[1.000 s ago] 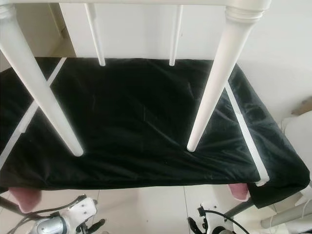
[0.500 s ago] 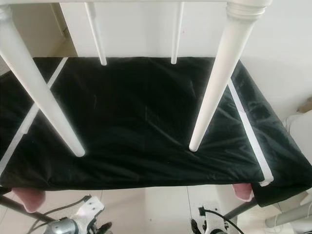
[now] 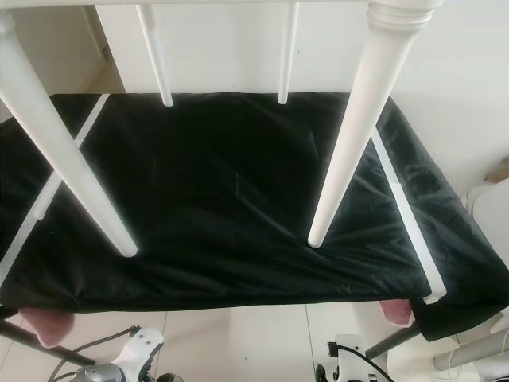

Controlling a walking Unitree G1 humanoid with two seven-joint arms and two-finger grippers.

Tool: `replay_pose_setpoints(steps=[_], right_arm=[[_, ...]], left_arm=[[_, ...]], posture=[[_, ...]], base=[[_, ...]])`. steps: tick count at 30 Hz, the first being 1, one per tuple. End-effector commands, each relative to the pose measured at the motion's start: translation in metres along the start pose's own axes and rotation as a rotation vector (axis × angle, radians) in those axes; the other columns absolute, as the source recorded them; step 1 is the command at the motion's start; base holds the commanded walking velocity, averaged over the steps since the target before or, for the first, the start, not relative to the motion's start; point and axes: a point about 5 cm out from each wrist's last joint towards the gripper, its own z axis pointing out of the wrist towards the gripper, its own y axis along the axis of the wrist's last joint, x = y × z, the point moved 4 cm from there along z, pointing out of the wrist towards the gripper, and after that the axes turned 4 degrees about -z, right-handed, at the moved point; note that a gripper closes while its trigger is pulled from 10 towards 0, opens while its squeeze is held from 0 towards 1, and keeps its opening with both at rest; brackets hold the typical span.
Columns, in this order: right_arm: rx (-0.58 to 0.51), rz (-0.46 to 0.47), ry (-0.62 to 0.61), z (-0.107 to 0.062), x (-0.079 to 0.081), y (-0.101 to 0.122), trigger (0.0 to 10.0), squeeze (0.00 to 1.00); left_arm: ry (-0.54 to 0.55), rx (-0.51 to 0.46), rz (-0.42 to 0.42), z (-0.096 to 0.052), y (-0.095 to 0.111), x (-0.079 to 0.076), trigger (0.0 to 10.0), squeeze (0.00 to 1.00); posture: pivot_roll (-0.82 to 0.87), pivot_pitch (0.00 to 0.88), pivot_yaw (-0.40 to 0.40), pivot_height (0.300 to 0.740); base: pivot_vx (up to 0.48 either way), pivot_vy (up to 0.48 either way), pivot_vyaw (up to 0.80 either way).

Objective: Building children table

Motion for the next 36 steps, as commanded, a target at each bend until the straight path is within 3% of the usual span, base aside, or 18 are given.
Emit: replay_pose_setpoints(steps=[1, 9, 10, 12, 16, 23, 27, 28, 36], right_arm=[[0.055, 0.024, -0.011, -0.003, 0.002, -0.015, 10.0, 0.0], [0.09, 0.02, -0.006, -0.006, 0.008, -0.027, 10.0, 0.0], [0.093, 0.028, 0.001, -0.005, 0.012, -0.025, 10.0, 0.0], [0.088, 0.03, 0.004, -0.004, 0.013, -0.023, 10.0, 0.0], [0.088, 0.019, 0.003, -0.003, 0.015, -0.022, 10.0, 0.0], [0.105, -0.079, 0.017, -0.005, 0.022, -0.027, 10.0, 0.0], [0.104, -0.086, 0.05, -0.006, 0.027, -0.03, 10.0, 0.0], [0.102, -0.069, 0.07, -0.007, 0.031, -0.031, 10.0, 0.0], [0.144, -0.005, 0.072, -0.008, 0.033, -0.038, 10.0, 0.0]], left_arm=[[0.358, 0.012, -0.036, -0.004, -0.01, 0.026, 10.0, 0.0], [0.335, 0.019, -0.136, 0.002, -0.015, 0.011, 10.0, 0.0], [0.347, 0.014, -0.227, 0.003, -0.017, 0.009, 10.0, 0.0], [0.355, 0.011, -0.265, 0.003, -0.018, 0.009, 10.0, 0.0], [0.337, 0.0, -0.273, 0.005, -0.014, 0.006, 10.0, 0.0], [0.346, 0.005, -0.254, 0.005, -0.013, 0.008, 10.0, 0.0], [0.307, 0.016, -0.271, 0.008, -0.016, -0.003, 10.0, 0.0], [0.275, 0.018, -0.28, 0.012, -0.016, -0.012, 10.0, 0.0], [0.233, 0.016, -0.266, 0.015, -0.015, -0.022, 10.0, 0.0]], posture=[[0.01, 0.066, 0.007, 0.74], [0.01, 0.044, -0.001, 0.74], [0.01, 0.044, 0.001, 0.74], [0.01, 0.044, 0.003, 0.74], [0.0, 0.049, 0.003, 0.74], [-0.01, 0.052, 0.001, 0.74], [-0.02, 0.053, 0.0, 0.74], [-0.01, 0.057, 0.001, 0.74], [-0.01, 0.057, 0.0, 0.74]], base=[[0.0, 0.0, 0.0], [0.0, 0.0, 0.0], [0.0, 0.0, 0.0], [0.0, 0.0, 0.0], [0.0, 0.0, 0.0], [0.0, 0.0, 0.0], [0.0, 0.0, 0.0], [0.0, 0.0, 0.0], [0.0, 0.0, 0.0]])
